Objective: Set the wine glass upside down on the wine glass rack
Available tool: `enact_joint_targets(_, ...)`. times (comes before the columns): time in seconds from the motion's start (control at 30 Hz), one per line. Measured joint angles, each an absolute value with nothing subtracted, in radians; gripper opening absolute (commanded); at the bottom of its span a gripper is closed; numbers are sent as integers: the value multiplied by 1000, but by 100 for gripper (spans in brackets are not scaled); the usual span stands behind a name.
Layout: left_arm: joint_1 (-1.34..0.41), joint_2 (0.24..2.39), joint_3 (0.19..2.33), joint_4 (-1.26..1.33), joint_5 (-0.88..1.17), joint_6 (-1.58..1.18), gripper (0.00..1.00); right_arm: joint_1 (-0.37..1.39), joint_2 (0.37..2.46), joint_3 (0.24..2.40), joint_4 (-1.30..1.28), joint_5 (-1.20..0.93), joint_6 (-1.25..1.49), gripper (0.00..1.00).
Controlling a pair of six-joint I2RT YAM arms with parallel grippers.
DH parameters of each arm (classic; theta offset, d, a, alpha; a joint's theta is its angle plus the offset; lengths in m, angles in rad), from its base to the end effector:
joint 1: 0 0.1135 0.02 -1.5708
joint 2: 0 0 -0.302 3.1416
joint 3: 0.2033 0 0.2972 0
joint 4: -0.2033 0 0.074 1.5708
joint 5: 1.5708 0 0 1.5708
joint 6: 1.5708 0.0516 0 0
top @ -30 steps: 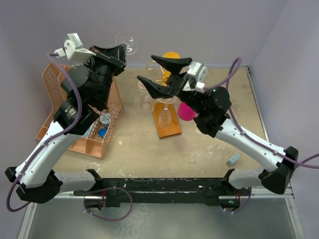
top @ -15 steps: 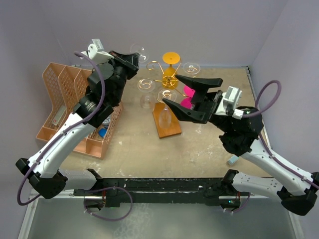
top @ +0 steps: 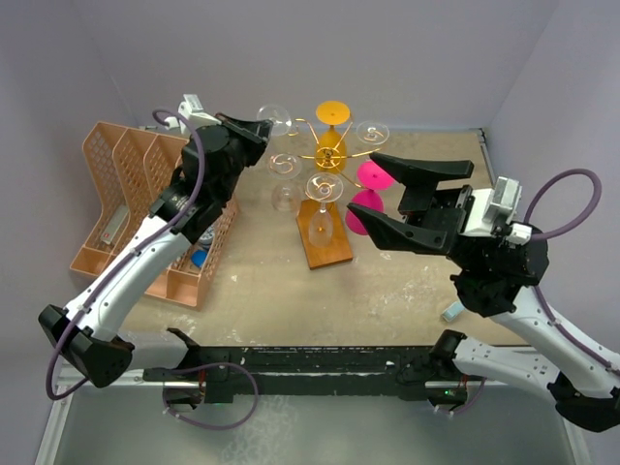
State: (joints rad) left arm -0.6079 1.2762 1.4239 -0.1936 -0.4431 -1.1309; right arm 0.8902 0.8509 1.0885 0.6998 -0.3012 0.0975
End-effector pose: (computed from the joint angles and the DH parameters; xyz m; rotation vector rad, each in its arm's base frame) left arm 0.2851 -0.1714 0.4991 -0.7767 1.5163 -0.9732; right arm 0.0904 0.1360 0.5668 -0.5361 0.4903 1.0416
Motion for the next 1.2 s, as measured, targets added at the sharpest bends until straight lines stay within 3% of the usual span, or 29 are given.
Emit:
enact_joint_targets(0.17,-513,1301,1396,-183,-317,-1239,0,890,826,1096,698,-306,138,75)
enact_joint_targets(0.6,-488,1422,1401,-105,-57,-1374,0,890,781,1096,721,-303,192,74)
enact_joint_targets(1.2,-410,1551,1520,-54,78,-1394,0,890,804,1096,716,-286,242,73)
